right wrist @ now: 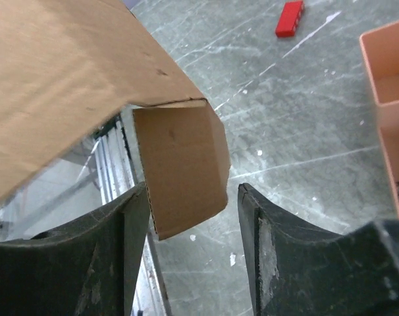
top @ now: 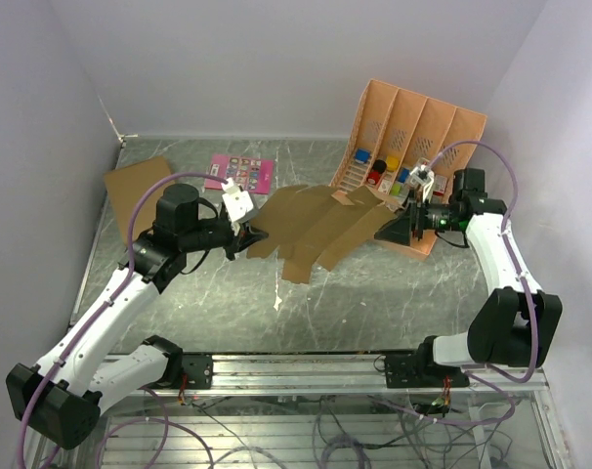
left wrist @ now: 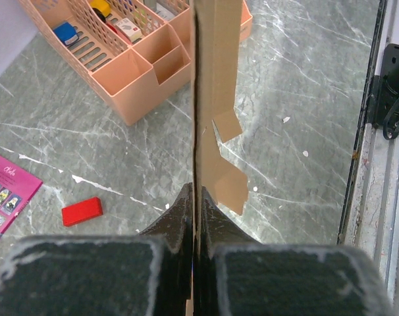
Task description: Fold the paper box
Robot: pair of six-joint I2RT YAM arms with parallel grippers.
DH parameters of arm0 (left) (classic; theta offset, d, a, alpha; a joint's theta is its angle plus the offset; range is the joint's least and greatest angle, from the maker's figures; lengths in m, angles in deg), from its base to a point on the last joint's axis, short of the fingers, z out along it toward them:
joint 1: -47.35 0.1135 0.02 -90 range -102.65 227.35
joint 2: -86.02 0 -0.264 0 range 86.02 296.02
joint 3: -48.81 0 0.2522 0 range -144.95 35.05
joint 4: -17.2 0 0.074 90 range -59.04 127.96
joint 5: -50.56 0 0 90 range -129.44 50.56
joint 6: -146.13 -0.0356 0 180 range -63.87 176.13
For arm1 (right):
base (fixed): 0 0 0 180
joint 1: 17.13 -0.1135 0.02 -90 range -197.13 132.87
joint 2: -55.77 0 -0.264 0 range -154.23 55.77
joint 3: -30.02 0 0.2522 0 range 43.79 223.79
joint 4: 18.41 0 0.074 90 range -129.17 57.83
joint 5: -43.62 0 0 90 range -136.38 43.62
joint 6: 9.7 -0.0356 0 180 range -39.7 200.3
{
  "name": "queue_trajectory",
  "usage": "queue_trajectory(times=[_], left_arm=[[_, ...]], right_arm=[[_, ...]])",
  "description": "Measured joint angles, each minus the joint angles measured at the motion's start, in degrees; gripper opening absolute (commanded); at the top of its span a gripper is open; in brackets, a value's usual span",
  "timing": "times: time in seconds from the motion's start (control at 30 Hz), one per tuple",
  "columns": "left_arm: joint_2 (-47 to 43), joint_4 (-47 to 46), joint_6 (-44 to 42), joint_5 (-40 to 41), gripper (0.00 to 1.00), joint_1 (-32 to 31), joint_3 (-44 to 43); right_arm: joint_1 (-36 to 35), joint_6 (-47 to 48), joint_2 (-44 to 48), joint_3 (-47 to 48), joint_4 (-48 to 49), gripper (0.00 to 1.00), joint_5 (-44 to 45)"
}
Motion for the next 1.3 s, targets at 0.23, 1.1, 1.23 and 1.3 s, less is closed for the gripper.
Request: queue_trajectory(times=[0.23,1.1,1.23,1.3], left_arm=[[-0.5,0.6,-0.6,0.4,0.07,0.0,0.0],[-0.1,-0.2,-0.9,0.1,0.07,0.2,0.0],[0.2,-0.5,-0.9,0.1,0.07,0.3,0.0],[0.2,-0.5,-0.9,0.0,0.07,0.3,0.0]], right_arm=[[6.0,15.3,-0.2,4.9,-10.3,0.59,3.5],[6.1,3.1,-5.0,10.3,-1.3,0.39,-2.4],[5.5,6.4,-5.1,11.3,-5.1,0.45,-3.8],[5.4,9.1,-5.6,12.1,-8.0,0.45,-4.4]])
